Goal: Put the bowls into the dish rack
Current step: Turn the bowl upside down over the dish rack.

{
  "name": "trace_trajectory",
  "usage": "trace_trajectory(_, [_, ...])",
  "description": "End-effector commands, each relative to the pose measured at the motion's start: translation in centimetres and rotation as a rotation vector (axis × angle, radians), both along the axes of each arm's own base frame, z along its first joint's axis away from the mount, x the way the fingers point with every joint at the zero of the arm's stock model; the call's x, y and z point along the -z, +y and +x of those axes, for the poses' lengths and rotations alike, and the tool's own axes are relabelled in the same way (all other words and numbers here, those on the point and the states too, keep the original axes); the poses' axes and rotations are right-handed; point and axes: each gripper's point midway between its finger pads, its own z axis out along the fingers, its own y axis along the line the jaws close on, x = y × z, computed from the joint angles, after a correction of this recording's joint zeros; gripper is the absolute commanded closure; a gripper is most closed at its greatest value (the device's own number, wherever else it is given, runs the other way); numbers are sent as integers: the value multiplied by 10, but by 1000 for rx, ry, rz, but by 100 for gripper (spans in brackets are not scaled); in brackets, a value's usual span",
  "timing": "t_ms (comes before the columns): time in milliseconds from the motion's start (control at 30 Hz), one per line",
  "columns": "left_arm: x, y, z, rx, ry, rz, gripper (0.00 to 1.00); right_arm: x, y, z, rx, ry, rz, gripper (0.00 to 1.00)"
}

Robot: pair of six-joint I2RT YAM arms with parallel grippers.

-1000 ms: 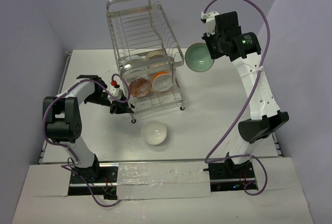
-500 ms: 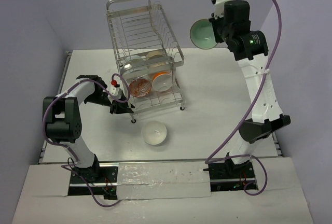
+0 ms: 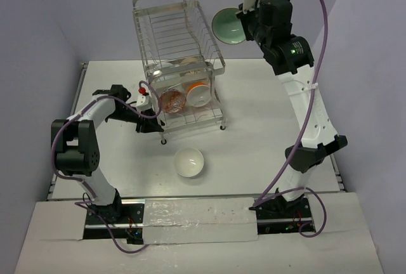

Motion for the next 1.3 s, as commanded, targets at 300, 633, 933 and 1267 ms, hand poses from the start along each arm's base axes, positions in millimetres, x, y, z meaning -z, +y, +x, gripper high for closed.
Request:
trace_trajectory(300, [-3,13,37,-174,131,116,96,-73,41,4,-107,-236,76,100])
trace_trajectory(633, [5,18,24,-148,160,155,83,-50,104,19,-273,-214,36,100])
trace_trajectory(933, [3,20,18,-162,156,184,86,-16,145,50,-352,-215,-28,100])
trace_trajectory(1267, [11,24,11,-160,164,215,91,-8,160,81,-327,-287,-57,100])
